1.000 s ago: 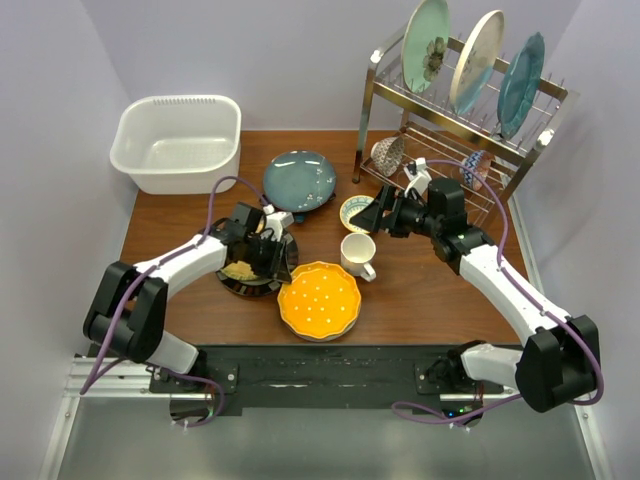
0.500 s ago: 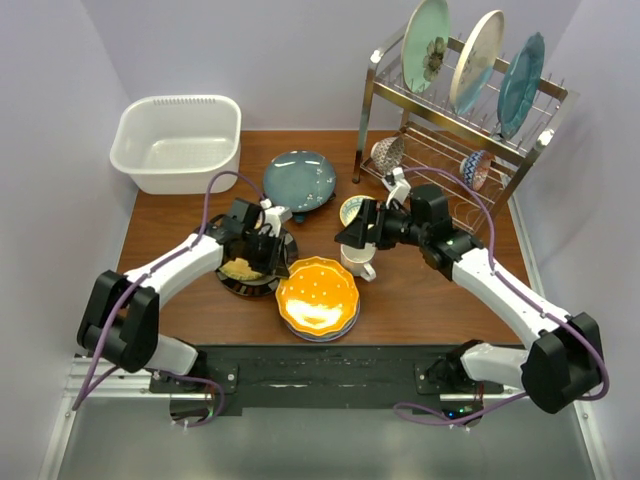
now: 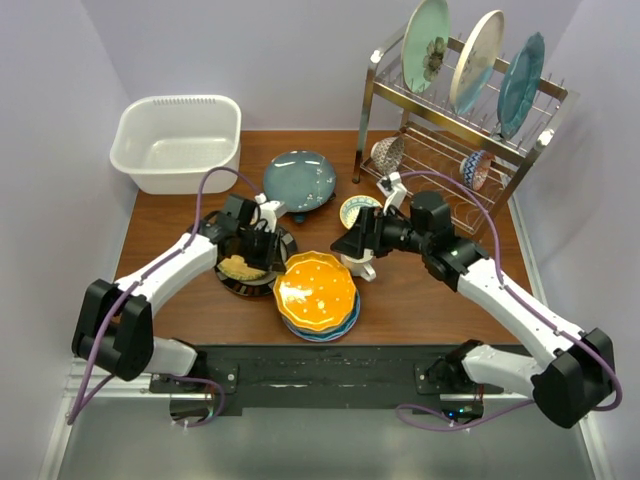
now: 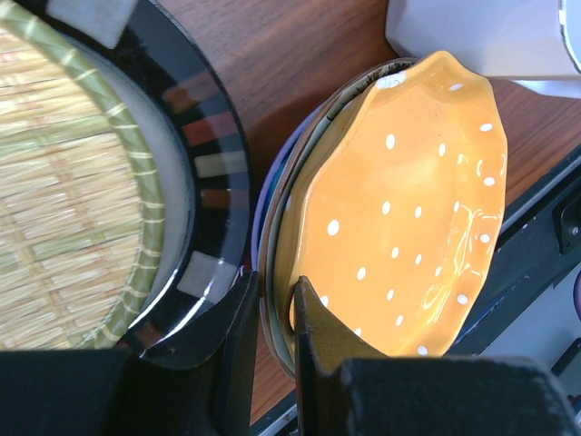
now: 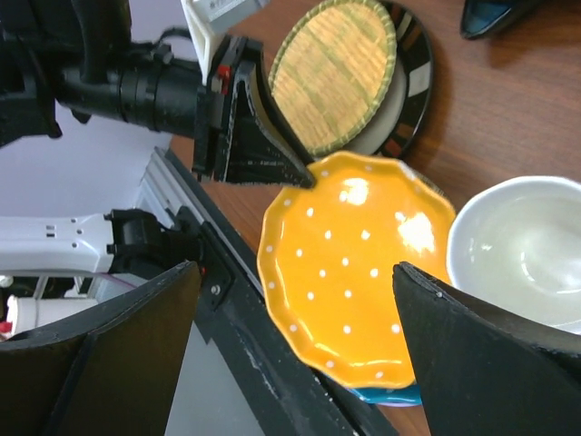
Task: Place the plates into the plastic bin on the countertop
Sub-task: Pick up the plate at the center of the board.
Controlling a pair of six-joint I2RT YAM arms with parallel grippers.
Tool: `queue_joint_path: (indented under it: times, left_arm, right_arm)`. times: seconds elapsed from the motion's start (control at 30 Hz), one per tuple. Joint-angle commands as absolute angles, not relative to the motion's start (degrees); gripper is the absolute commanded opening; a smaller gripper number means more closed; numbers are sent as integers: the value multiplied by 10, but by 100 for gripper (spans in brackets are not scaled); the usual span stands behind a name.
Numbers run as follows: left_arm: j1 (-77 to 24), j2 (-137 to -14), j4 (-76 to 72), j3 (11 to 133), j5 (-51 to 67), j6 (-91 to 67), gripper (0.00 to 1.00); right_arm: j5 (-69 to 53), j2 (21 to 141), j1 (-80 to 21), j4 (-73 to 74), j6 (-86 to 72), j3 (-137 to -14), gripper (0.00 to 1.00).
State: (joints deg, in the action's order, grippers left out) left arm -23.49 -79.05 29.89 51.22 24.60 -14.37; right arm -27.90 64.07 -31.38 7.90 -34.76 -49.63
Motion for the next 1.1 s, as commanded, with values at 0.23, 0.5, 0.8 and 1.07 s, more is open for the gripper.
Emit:
queue_joint_path:
  times: [0.23, 0.5, 0.8, 1.07]
  left_arm:
    - [-193, -759, 274, 527, 241, -173, 0]
    - [-192, -761, 271, 517, 236, -172, 4]
    - [-192, -766, 276, 515, 264, -158, 15]
    - [-192, -777, 270, 497, 287, -149, 16]
  right_arm:
    - [-268, 694, -391, 76, -360, -464, 84]
    - [-235, 737, -431, 84, -366, -447, 67]
    - [-207, 823, -464, 61, -370, -442, 58]
    - [-185, 860, -480, 49, -369, -441, 57]
